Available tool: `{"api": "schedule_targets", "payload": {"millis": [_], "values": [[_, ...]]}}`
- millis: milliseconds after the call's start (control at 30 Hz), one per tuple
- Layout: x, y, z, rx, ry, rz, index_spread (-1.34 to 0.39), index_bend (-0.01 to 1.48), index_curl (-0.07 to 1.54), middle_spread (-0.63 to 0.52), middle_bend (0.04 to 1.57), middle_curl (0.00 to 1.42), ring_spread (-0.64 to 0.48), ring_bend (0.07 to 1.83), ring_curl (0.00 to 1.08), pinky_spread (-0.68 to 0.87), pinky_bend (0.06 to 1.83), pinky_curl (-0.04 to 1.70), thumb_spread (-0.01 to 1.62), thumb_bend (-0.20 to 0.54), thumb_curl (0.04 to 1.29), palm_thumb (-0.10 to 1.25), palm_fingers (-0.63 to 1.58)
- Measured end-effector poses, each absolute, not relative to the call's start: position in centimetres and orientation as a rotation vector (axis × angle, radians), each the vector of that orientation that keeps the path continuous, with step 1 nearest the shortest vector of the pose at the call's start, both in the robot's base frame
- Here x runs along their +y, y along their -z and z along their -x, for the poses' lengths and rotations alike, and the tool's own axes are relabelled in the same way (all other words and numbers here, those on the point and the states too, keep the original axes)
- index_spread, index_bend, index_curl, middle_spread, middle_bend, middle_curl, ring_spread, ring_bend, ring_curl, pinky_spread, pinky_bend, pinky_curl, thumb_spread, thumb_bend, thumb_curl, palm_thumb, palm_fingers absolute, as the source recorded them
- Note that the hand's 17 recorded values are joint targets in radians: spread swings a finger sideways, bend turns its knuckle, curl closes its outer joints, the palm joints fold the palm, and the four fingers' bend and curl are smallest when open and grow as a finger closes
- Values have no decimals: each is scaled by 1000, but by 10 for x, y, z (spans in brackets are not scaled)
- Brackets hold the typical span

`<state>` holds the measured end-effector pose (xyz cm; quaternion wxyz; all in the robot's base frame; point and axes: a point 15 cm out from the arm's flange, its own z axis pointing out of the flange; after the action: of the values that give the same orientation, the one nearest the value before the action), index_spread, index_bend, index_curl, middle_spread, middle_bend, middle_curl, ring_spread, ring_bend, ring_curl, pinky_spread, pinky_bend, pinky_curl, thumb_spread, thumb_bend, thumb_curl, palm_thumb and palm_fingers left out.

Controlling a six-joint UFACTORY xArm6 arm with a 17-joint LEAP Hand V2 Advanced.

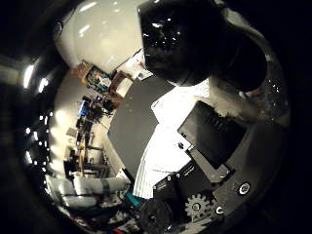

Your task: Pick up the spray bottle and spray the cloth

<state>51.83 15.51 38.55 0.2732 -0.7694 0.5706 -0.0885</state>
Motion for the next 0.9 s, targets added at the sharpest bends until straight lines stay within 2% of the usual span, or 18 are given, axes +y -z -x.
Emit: {"api": "schedule_targets", "payload": {"millis": [633, 900], "values": [[290, -472, -489, 1243, -188, 1784, -220, 1194, 796, -122, 1384, 735, -220, 1364, 765, -198, 1028, 1429, 699, -19, 915, 977, 1127], [342, -453, -490, 1191, -332, 1773, -220, 1191, 795, -121, 1385, 734, -218, 1366, 762, -198, 1026, 1429, 696, -17, 924, 985, 1131]]}}
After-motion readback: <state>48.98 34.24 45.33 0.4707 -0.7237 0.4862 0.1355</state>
